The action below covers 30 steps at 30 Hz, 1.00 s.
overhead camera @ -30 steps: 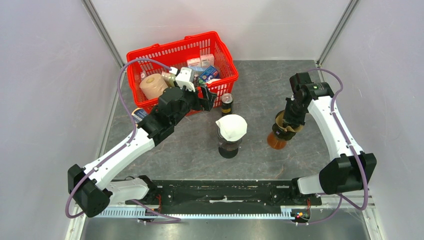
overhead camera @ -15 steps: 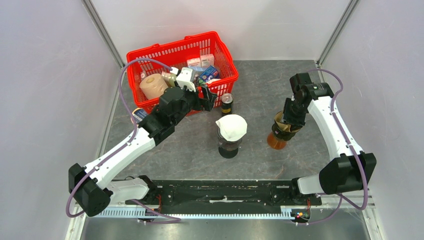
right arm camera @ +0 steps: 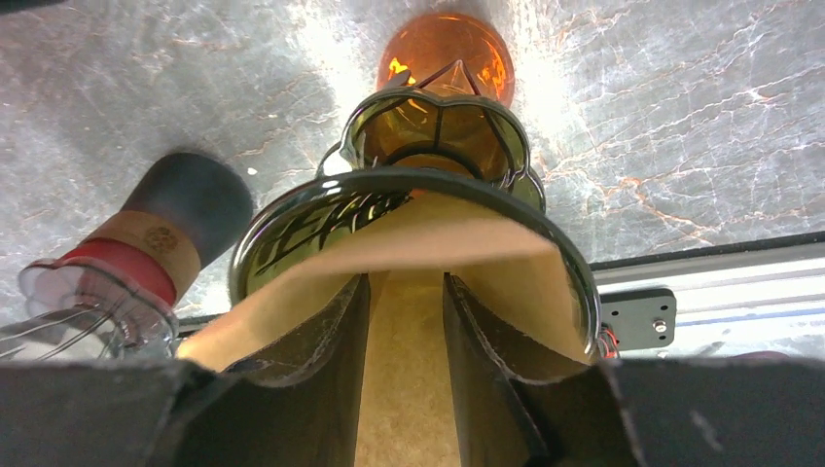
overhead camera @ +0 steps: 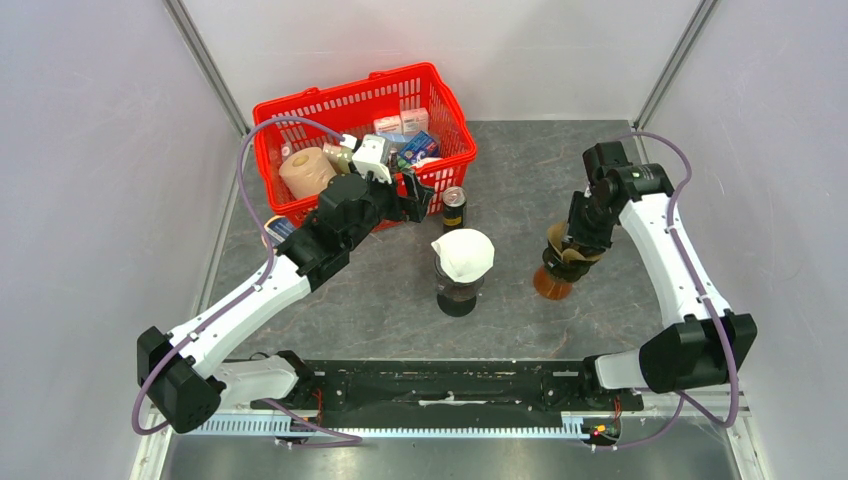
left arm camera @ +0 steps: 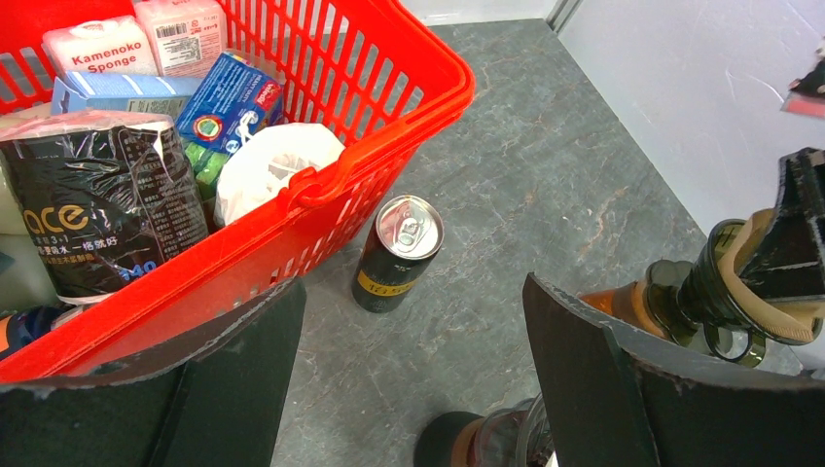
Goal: Place the coffee filter in the dripper
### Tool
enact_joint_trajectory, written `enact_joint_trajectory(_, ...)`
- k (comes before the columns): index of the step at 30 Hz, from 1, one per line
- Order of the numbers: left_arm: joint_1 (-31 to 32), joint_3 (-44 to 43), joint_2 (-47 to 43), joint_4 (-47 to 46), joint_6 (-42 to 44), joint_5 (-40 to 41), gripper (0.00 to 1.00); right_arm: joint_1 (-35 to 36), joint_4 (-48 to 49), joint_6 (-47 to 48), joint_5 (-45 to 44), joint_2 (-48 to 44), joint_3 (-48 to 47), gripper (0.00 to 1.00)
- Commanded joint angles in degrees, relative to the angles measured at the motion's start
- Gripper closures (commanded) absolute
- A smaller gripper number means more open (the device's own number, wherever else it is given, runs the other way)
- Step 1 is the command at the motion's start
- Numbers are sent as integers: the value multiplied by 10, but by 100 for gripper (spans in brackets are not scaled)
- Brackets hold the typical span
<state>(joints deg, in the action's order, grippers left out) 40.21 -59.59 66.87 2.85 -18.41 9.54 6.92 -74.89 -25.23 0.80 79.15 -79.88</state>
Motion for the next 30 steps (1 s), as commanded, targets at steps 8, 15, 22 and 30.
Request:
enact_joint_trajectory(8, -4, -10, -3, -21, -4, 5, 11, 1, -26, 3, -4, -43, -59, 66)
enact_joint_trajectory(15, -3, -10, -3, -20, -4, 4, 11, 2, -26, 3, -4, -45, -75, 73)
enact_joint_trajectory(22, -4, -11, -3, -20, -3, 4, 11, 2, -19, 8, 7, -39, -68, 83)
enact_joint_trajectory(30, -4, -11, -3, -21, -2, 4, 11, 2, -12, 14, 17, -17, -46, 85)
